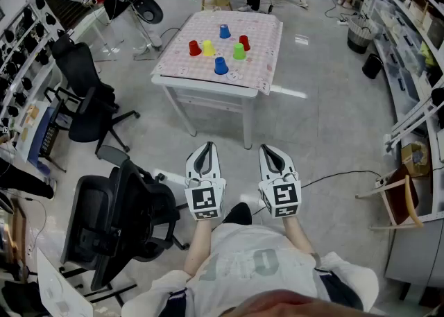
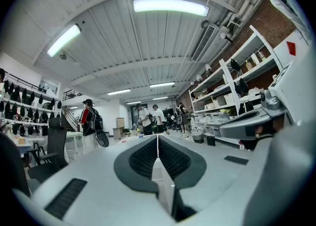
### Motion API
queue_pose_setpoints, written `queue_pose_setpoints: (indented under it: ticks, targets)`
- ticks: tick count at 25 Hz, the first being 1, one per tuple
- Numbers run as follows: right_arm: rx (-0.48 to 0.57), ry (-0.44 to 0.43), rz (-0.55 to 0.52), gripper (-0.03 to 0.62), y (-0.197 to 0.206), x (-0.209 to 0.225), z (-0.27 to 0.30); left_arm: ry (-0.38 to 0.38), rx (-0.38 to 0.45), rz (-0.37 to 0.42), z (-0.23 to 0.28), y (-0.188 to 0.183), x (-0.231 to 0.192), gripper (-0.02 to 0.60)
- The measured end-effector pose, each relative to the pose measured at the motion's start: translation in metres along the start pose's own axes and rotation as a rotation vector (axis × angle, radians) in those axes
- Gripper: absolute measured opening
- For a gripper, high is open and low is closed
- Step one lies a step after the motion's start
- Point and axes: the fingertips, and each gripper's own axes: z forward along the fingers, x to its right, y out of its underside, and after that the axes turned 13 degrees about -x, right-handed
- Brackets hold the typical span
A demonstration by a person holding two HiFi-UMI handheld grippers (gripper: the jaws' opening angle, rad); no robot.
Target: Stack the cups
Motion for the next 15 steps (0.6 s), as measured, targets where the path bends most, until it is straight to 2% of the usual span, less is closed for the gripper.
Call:
queue_pose_setpoints:
  ticks: [12,15]
  targets:
    - [-0.008,-0.012,-0.018,0.029,0.001,-0.003,0.002,-0.010,-0.013,-0.041,0.001,0.008,-0.007,0.031]
    - [-0.003,-0.031,0.020,0.029,0.003,-0.004,0.008,-0.008,-0.025,-0.046,0.003,0.012,-0.008,0.031]
